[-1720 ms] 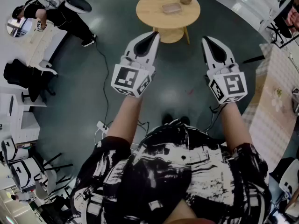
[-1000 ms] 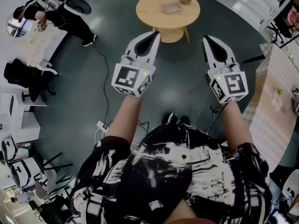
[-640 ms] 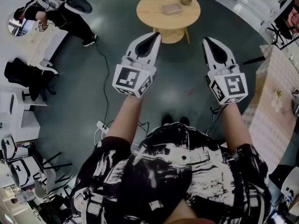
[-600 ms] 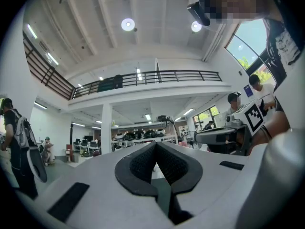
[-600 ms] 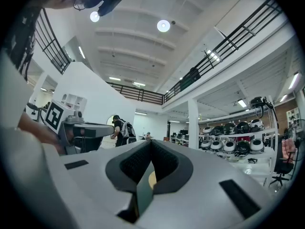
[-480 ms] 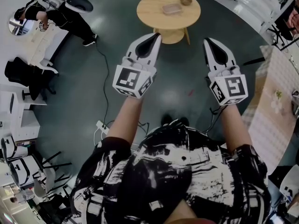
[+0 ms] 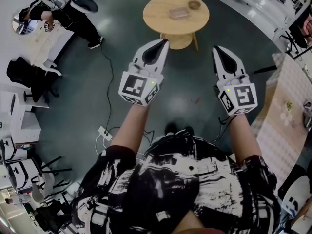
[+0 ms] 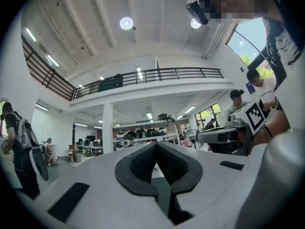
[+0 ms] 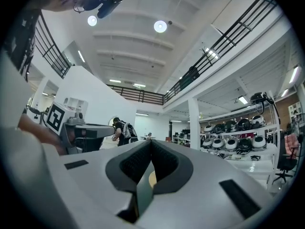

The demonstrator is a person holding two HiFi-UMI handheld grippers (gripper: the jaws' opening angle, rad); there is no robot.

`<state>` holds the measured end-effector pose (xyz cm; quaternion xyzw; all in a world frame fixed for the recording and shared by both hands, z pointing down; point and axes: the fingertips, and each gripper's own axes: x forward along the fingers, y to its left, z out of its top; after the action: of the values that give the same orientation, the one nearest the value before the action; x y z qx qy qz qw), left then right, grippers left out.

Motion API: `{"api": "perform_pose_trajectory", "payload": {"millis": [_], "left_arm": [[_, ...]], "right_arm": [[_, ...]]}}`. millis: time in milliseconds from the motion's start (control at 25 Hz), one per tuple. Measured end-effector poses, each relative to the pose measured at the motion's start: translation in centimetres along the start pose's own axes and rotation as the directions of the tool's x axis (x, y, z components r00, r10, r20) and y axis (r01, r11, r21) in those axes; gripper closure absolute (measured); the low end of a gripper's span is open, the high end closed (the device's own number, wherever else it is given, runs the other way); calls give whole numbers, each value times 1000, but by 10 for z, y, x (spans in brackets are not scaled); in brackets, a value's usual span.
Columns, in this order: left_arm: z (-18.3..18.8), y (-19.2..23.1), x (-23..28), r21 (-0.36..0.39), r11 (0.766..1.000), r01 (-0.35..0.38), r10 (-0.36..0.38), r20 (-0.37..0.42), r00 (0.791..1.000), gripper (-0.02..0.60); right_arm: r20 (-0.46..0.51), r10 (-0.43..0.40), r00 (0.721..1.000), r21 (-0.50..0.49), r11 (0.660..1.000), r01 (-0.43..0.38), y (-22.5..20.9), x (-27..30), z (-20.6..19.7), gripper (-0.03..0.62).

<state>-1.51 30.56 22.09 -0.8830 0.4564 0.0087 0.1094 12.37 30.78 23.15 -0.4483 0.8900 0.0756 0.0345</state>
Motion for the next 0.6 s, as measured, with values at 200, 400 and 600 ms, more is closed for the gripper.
{"api": "perform_pose_trajectory", "payload": {"millis": [200, 400, 600], "left_arm": [[5, -9, 7, 2, 1000, -18, 18, -9, 1000, 581], [-7, -9, 25, -1, 1000, -16, 16, -33, 999, 581], [-14, 7, 37, -5, 1000, -20, 20, -26, 999, 582]], "right_arm": [[-4, 17, 1000, -7, 1000, -17, -11, -10, 5, 592], [-23, 12, 1000, 8, 1000, -12, -36, -6, -9, 592], [-29, -16, 999, 2, 1000, 16, -51, 1, -14, 592]]}}
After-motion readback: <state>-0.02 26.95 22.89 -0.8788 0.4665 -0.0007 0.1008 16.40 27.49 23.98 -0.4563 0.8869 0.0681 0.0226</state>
